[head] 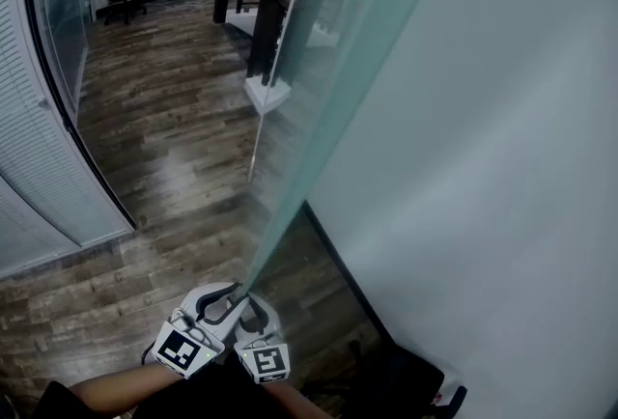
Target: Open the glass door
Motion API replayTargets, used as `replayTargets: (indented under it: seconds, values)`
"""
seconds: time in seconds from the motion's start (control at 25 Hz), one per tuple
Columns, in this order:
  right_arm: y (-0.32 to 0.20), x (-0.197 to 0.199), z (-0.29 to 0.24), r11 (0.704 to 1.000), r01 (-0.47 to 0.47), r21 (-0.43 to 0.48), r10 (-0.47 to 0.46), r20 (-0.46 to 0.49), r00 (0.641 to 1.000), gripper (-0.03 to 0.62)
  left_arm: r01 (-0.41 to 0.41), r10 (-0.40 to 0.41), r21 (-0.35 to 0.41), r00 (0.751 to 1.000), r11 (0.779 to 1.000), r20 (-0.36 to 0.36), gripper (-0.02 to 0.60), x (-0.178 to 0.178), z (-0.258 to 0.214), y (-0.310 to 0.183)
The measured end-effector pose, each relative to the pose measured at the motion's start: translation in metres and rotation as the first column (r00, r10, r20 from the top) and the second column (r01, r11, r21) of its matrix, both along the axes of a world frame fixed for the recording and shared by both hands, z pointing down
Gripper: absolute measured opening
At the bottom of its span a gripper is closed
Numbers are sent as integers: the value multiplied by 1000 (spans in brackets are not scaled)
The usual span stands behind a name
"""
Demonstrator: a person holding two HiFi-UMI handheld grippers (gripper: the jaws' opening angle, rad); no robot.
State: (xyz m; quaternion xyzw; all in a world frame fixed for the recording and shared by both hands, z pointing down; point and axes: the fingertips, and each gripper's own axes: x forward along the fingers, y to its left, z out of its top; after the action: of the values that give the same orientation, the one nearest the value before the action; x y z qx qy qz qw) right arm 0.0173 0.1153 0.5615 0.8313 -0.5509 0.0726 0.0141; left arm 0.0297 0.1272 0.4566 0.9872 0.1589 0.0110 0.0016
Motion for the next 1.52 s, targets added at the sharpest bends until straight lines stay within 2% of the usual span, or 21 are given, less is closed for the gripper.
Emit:
replayTargets:
  seconds: [0.32, 0.44, 0.92, 1.04, 1.24, 1.52]
  values:
    - [51, 31, 2, 989, -145, 24, 145, 6, 989, 109, -90, 90, -4, 996, 996, 20, 92, 23, 1, 52]
    - [69, 43, 5, 981, -190, 27, 190, 6, 982, 80, -112, 112, -7, 994, 994, 18, 94, 32, 0, 68]
    - [128, 85, -3, 966, -258, 18, 259, -16, 966, 61, -169, 169, -8, 985, 986, -36, 87, 62, -7, 122]
    - [145, 100, -5, 954, -300, 15, 300, -24, 954, 57, -166, 165, -46, 986, 985, -26, 72, 66, -4, 127]
    - [168, 120, -4, 938, -347, 24, 347, -11, 938, 51, -153, 154, -82, 988, 985, 0, 0, 67, 6, 131]
    - [199, 158, 2, 913, -406, 32, 407, -23, 913, 48, -203, 206, -91, 978, 975, 33, 0, 75, 23, 153]
